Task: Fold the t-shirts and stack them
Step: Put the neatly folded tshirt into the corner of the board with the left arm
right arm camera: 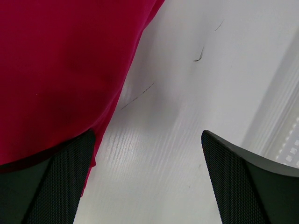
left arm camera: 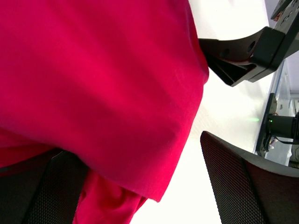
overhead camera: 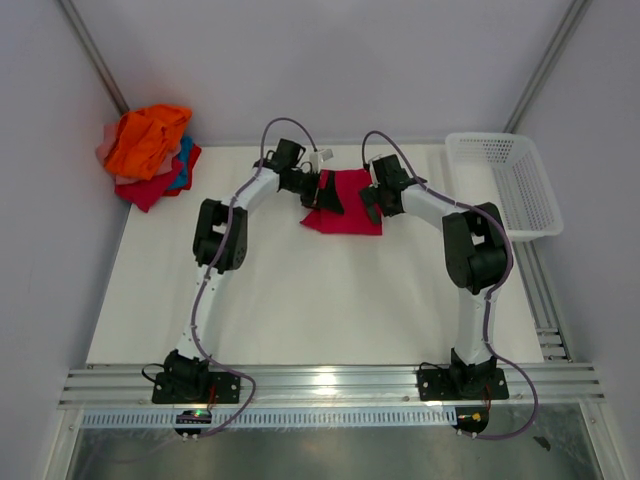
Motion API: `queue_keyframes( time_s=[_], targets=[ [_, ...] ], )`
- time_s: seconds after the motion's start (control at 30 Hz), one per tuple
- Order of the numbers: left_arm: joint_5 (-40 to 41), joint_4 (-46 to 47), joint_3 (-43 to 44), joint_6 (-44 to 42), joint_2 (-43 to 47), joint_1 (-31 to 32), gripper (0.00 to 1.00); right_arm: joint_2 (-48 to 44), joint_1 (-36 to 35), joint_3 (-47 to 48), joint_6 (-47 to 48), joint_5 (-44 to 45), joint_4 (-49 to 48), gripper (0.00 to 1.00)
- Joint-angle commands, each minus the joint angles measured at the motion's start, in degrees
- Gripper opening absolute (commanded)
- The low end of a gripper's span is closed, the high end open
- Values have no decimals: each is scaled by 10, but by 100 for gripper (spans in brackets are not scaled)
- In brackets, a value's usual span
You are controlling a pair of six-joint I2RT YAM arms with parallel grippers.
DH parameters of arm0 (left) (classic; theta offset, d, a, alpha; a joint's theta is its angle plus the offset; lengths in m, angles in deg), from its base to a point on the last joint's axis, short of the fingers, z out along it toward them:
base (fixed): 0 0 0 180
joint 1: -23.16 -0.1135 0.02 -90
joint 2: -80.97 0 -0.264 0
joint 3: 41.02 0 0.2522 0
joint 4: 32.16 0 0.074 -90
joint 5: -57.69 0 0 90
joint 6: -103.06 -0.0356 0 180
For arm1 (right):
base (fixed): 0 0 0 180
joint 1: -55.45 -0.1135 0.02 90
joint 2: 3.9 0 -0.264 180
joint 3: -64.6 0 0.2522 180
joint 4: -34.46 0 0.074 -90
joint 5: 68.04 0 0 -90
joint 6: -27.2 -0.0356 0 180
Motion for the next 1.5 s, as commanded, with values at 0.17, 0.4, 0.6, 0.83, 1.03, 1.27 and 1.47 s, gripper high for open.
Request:
queue_keyframes(
  time_s=[0.17, 0.4, 0.6, 0.83, 1.03, 1.27, 1.47],
  targets=[
    [-45, 36, -26, 41, -21, 28, 99, 5, -11, 25, -6, 2, -1, 99],
    [-36, 43, -30, 50, -20, 28, 45, 6, -11, 26, -6, 3, 1, 99],
    [-14, 28, -30, 46, -13, 28, 0, 3, -10, 27, -2, 17, 4, 99],
    [90, -26, -29, -15, 27, 25, 0, -24, -11, 25, 10, 43, -1, 99],
    [181, -98, 15, -60, 61, -3, 0, -57, -10, 13, 23, 57, -14, 99],
    [282, -158, 54, -122, 76, -48, 0, -79, -11, 5, 24, 56, -13, 99],
    [371, -187, 54, -181, 91, -68, 0, -103, -10, -4, 25, 52, -12, 99]
  ],
)
